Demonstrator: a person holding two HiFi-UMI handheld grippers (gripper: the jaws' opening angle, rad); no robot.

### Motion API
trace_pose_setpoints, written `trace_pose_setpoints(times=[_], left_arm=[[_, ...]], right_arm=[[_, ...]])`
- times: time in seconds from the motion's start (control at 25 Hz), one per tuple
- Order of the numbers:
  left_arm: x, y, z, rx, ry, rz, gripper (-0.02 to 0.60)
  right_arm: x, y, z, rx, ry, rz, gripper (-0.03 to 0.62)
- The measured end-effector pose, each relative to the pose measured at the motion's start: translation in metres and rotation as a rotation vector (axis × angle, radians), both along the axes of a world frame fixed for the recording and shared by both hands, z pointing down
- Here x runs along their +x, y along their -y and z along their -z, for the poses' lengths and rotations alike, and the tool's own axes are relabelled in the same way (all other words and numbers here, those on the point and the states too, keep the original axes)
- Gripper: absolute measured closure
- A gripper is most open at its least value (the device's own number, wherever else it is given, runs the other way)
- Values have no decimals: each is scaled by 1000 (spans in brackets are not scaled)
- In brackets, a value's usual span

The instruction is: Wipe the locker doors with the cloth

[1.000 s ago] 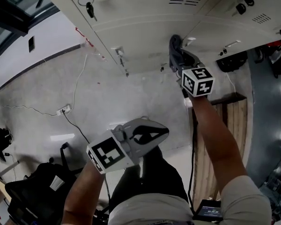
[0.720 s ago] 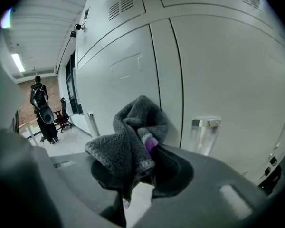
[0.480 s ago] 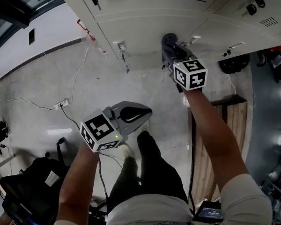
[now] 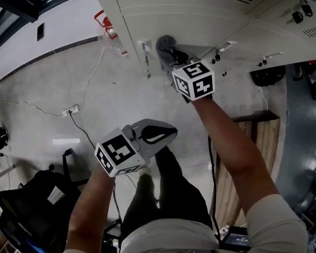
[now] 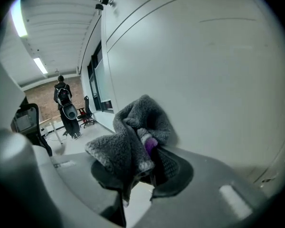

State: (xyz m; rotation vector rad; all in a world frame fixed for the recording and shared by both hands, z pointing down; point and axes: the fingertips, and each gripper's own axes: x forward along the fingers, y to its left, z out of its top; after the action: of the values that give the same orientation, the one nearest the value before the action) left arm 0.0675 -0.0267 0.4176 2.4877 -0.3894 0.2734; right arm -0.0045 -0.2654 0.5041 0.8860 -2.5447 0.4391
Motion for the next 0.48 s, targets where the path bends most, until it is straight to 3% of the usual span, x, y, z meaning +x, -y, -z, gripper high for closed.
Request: trace_pose_setpoints(times=[0.48], left_arm=[[-12,-11,-2,-18,-16,27,578]], right_arm=[[-84,-25,0,-17,5,148,490]])
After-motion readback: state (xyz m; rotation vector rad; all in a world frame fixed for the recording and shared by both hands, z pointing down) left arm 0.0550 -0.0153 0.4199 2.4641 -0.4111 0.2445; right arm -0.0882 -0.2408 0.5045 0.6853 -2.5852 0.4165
